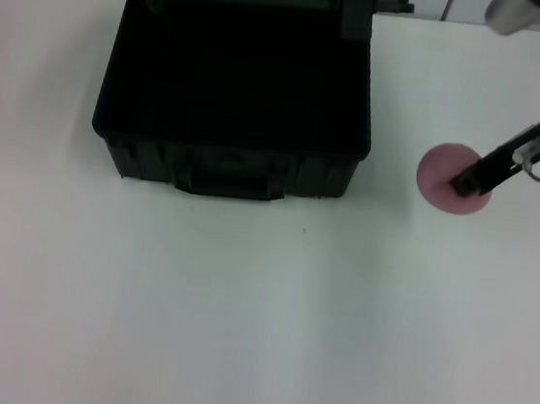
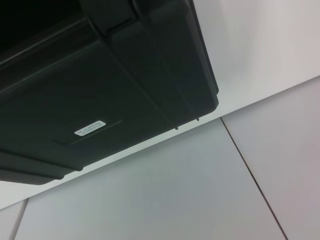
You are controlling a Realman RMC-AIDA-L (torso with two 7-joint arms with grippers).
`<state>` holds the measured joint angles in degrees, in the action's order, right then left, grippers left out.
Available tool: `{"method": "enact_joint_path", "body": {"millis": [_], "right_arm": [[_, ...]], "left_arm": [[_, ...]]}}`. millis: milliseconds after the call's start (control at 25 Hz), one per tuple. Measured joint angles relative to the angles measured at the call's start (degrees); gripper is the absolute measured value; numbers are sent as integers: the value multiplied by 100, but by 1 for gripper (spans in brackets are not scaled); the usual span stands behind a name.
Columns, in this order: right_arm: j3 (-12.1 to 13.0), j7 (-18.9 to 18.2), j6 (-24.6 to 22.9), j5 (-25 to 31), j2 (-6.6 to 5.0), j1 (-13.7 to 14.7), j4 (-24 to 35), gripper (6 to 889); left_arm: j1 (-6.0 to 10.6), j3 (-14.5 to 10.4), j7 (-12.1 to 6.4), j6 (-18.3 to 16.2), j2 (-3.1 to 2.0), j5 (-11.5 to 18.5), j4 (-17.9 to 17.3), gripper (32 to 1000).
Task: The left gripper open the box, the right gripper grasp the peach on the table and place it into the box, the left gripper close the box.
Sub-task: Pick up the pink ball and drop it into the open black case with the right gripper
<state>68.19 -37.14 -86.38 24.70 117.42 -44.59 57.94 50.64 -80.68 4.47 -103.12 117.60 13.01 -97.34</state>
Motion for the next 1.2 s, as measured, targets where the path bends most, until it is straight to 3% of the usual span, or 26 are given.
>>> {"method": "enact_joint_path", "body": {"millis": [200,440,680,1200], "right_arm": [[-133,-17,-127,33,0,78,572,55],[-362,-227,-68,329,-20,107,728,55],[-720,-585,142,491,-8,120,684,54],[-726,-1339,759,1382,-9,55,-4,54]], "left_arm": [[-3,0,0,-5,-3,0,-15,401],[0,0,0,-14,-9,-7,-15,401],[8,0,1,-16,-9,-9,-12,401],[33,0,-2,-17,-9,-9,-4,401]]}}
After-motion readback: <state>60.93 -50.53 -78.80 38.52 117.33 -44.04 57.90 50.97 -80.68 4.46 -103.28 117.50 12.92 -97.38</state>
